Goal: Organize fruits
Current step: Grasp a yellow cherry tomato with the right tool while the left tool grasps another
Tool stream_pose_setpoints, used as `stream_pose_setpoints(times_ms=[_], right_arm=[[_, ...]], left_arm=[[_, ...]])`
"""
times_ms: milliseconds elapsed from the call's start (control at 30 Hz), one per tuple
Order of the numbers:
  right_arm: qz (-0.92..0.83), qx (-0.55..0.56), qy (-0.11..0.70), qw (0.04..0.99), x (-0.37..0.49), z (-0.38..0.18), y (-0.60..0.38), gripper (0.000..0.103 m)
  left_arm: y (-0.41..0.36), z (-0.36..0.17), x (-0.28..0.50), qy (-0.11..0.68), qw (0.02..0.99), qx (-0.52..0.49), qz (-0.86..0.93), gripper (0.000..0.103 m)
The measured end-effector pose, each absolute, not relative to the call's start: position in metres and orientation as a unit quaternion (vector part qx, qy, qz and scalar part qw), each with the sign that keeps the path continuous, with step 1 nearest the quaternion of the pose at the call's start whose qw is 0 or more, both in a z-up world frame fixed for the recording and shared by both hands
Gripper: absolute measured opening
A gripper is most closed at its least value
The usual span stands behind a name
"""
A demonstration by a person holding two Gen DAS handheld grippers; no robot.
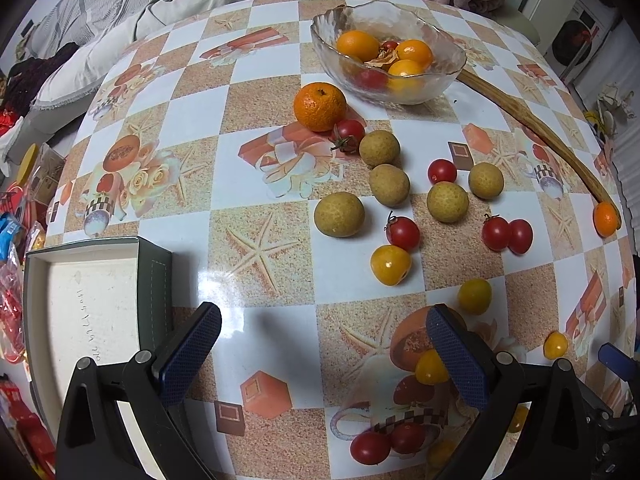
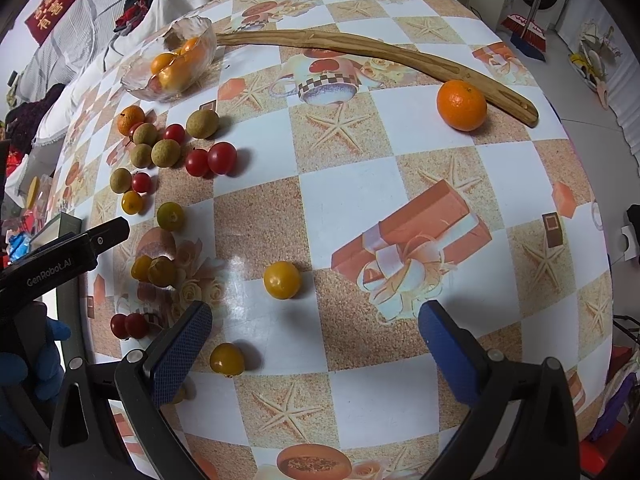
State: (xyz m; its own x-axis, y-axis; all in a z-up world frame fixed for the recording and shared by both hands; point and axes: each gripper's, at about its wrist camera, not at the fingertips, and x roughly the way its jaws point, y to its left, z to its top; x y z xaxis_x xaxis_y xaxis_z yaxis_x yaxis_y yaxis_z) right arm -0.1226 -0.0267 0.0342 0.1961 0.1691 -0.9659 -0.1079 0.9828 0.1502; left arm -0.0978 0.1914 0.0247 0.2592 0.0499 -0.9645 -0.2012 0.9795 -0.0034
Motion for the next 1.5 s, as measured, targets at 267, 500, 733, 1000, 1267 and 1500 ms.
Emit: stream_pose_setpoints(times_ms=[267, 500, 733, 1000, 1267, 1500], right_arm=[[0.090, 0.024, 0.628, 0.773, -0.124, 0.033, -0.026, 0.103], [0.095, 0.021, 0.627, 0.773, -0.121, 0.029, -0.024, 0.103], [0.104, 0.014, 0.625, 0.774, -0.116, 0.025, -0.017, 0.103], [0.117, -0.012, 0.620, 0.776, -0.112, 0.020, -0.005, 0.099], [0.115, -0.065, 0.615, 0.777, -0.112, 0.014, 0.012, 0.075], [0.119, -0.083, 0.607, 0.781, -0.115, 0.018, 0.018, 0.024]], left_arm=[[0.191, 0.024, -0.097, 0.604, 0.790, -0.064, 0.081, 0.103], [0.191, 0.018, -0.092, 0.604, 0.790, -0.067, 0.083, 0.103], [0.188, 0.012, -0.086, 0.602, 0.791, -0.074, 0.083, 0.103], [0.178, 0.007, -0.079, 0.604, 0.790, -0.070, 0.082, 0.088], [0.164, 0.013, -0.078, 0.595, 0.798, -0.065, 0.075, 0.078], [0.146, 0.021, -0.075, 0.584, 0.807, -0.058, 0.060, 0.044]])
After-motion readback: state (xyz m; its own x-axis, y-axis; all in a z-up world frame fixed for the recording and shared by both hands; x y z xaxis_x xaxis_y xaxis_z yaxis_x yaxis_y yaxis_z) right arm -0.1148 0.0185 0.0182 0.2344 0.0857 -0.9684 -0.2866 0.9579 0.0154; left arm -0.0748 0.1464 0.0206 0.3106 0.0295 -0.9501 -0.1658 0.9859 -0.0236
